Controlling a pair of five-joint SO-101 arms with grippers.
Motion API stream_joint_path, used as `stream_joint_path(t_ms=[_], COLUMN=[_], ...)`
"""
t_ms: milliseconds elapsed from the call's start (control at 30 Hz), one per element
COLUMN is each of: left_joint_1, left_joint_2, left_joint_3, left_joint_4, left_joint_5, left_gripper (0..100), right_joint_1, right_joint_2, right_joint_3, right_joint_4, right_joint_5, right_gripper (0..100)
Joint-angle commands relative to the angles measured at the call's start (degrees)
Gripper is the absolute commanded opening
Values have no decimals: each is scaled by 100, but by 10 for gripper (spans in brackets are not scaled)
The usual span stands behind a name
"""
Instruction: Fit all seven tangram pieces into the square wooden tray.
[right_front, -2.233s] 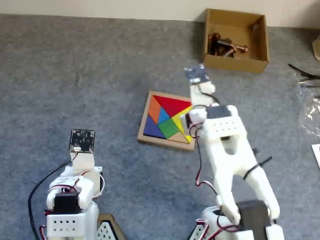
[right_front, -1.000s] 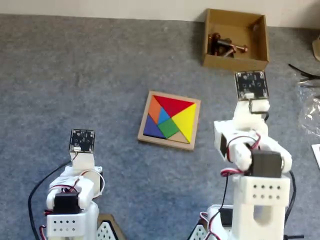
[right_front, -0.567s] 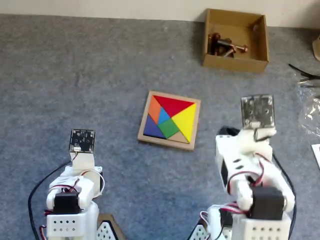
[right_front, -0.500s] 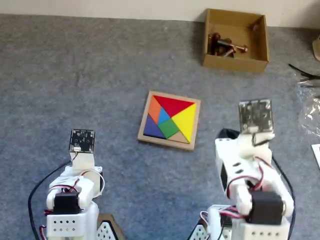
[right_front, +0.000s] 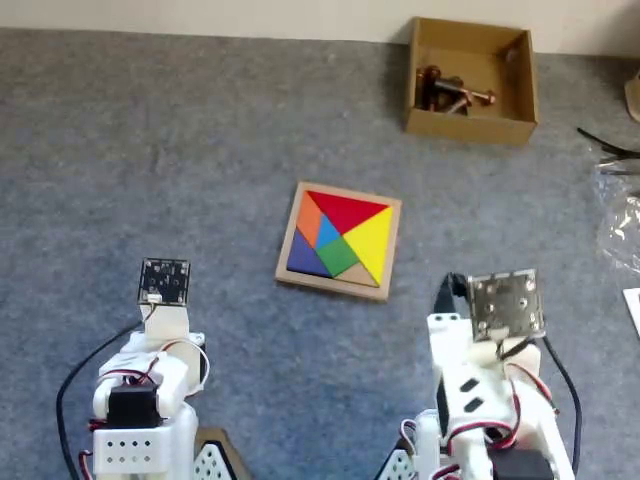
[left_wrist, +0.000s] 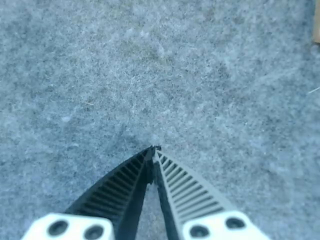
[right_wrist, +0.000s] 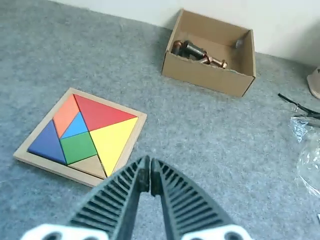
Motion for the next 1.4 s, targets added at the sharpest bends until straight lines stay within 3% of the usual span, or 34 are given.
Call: stream_joint_path(t_ms=[0, 667, 1067, 1367], left_joint_1=[-75, -75, -75, -75], left_joint_2=[-31, -31, -31, -31], left_joint_3=[127, 127, 127, 127], left_joint_4=[44, 44, 44, 44], left_joint_5=[-35, -35, -35, -35], left_gripper=[7, 7, 7, 7], right_joint_1=[57, 48, 48, 40], right_joint_2=[-330, -787, -787, -787], right_joint_3=[119, 374, 2862, 3802], right_joint_4=[-286, -330, -1833, -2026], right_joint_5=[70, 62, 26, 26], right_gripper=[6, 6, 6, 6])
